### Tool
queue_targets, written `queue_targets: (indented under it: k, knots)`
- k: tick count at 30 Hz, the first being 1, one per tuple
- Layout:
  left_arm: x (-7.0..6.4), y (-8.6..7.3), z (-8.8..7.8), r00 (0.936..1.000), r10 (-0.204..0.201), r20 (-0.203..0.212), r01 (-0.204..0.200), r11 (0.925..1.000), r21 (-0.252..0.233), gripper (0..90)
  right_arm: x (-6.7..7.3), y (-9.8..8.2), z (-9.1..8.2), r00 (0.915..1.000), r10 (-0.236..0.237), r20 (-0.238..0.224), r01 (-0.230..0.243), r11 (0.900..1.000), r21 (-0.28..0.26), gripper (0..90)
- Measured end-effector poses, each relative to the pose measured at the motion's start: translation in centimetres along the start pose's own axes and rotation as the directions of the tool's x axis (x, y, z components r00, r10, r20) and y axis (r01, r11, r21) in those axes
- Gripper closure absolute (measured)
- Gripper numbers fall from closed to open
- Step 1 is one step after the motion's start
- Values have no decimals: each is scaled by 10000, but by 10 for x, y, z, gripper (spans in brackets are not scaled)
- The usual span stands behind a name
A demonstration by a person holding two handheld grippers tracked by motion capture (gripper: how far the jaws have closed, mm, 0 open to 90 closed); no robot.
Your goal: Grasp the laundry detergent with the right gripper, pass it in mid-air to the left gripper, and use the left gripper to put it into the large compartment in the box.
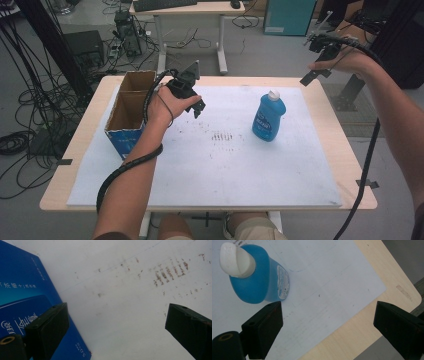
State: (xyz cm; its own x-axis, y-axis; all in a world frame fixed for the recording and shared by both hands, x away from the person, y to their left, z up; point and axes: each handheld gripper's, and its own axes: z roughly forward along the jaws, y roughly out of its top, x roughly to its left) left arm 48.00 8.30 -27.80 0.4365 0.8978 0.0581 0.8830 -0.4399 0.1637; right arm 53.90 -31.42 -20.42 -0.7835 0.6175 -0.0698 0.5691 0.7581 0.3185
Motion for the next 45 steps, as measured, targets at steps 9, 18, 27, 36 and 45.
queue_targets:
  k: [9,18,27,36,45]
  knots:
    - [0,-1,-2,10000,-12,51,12,10000,3,57,4,-11,3,9998,-107,-175,104,9998,-168,83]
    - [-4,-4,0,9999,78,81,-77,10000,-19,57,22,-40,9,9987,-280,-426,261,9986,-456,74]
    - [-6,-6,-2,9997,200,130,-199,9998,-82,56,41,-65,14,9978,-328,-571,274,9953,-927,64]
    - [-6,-9,0,9995,266,191,-263,9995,-161,55,63,-88,25,9969,-37,-788,-100,9849,-1726,54]
    - [-6,-11,0,9993,312,222,-307,9992,-240,56,87,-101,50,9958,102,-907,-309,9725,-2307,47]
